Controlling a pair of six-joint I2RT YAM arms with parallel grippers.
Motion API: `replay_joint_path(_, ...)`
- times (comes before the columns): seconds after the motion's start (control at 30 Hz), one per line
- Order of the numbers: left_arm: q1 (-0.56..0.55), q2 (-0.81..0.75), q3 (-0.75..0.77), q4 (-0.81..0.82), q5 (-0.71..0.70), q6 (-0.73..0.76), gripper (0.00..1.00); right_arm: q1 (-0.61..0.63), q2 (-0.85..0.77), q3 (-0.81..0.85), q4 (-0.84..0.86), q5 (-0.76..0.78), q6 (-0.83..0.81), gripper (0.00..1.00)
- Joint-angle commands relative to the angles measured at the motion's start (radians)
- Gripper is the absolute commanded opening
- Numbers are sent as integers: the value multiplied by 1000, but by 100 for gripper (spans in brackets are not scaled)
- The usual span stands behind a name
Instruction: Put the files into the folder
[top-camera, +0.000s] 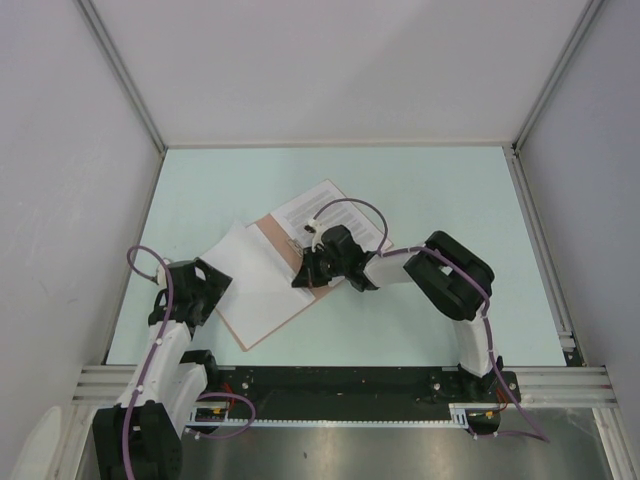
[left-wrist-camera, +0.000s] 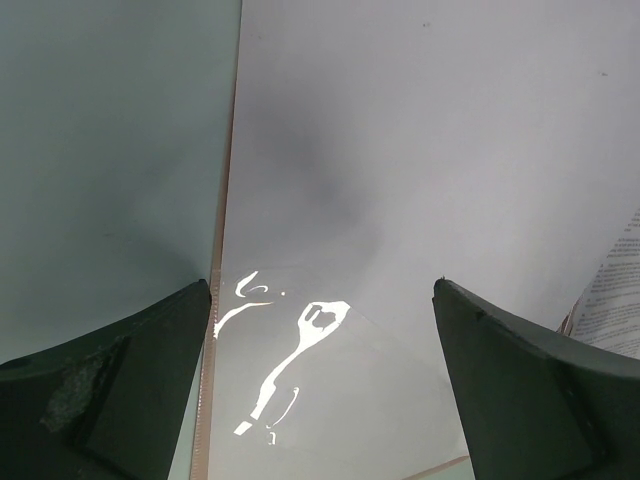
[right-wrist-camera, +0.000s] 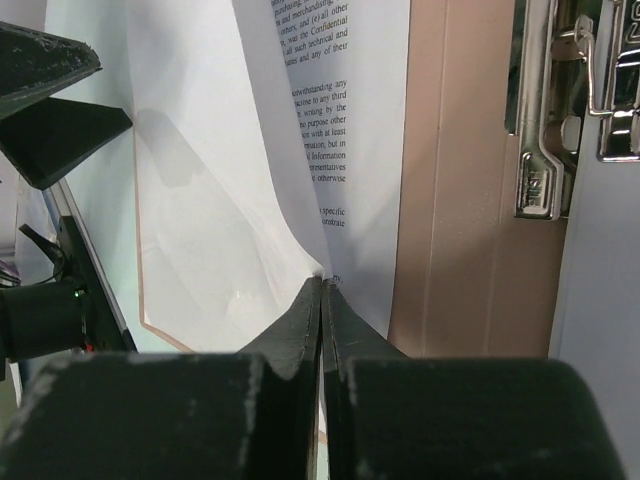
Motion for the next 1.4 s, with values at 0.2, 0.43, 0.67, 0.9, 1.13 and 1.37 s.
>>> replay_joint_path(0.2,6,-11,13,-27,21,15,99,-6,-66,-15,-34,22,-41,0)
replay_joint_path(0.43,6,-20,7,-31,18,17,100,-12,-65,-15,-92,11,-16,0)
replay_joint_path(0.67,6,-41,50,-79,12,35,100,3,-54,-15,-49,1,-19,5)
replay_joint_path(0.9,7,-81,222,-185,-31,104,100,-20,-167,1,-166,36,-129,47)
replay_joint_path(1.13,7,-5,311,-207,60,155,100,-8,-195,139,-382,260,-419,72)
replay_joint_path(1.37,6,5,314,-204,100,175,100,-12,-56,392,-583,364,-542,40)
